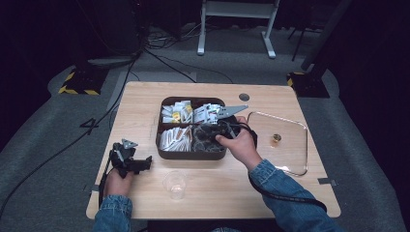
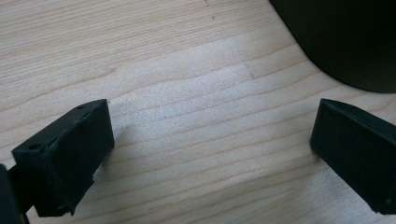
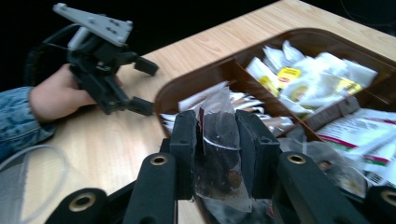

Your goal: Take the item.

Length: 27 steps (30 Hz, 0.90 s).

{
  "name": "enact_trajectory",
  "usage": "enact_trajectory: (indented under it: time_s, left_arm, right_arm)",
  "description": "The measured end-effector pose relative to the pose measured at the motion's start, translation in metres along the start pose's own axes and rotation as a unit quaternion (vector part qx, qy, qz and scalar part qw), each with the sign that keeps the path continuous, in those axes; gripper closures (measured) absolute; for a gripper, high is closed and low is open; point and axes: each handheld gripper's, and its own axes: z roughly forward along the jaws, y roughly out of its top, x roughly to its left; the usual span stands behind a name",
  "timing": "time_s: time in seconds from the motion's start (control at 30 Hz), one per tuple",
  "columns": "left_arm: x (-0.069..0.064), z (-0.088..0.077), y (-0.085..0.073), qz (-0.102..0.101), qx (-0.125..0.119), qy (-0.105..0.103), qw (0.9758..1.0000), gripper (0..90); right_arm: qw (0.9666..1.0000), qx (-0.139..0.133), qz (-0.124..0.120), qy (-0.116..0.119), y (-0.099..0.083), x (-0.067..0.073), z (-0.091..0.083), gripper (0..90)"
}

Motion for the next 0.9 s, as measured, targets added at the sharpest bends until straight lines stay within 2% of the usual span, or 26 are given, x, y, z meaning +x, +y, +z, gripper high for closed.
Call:
enact_trajectory:
  time_s: [0.4,0.9]
  left_arm:
    - [0.0,0.0,0.0,0.0,0.0,0.0,1.0,0.0]
    - [0.0,0.0,0.0,0.0,0.0,0.0,1.0,0.0]
  right_arm:
    - [0.9988,0.0,-0.033,0.036,0.008,0.036,-0.003,69.5]
    - [0.9954,0.012,-0.058,0.076,0.007,0.069,0.006,69.6]
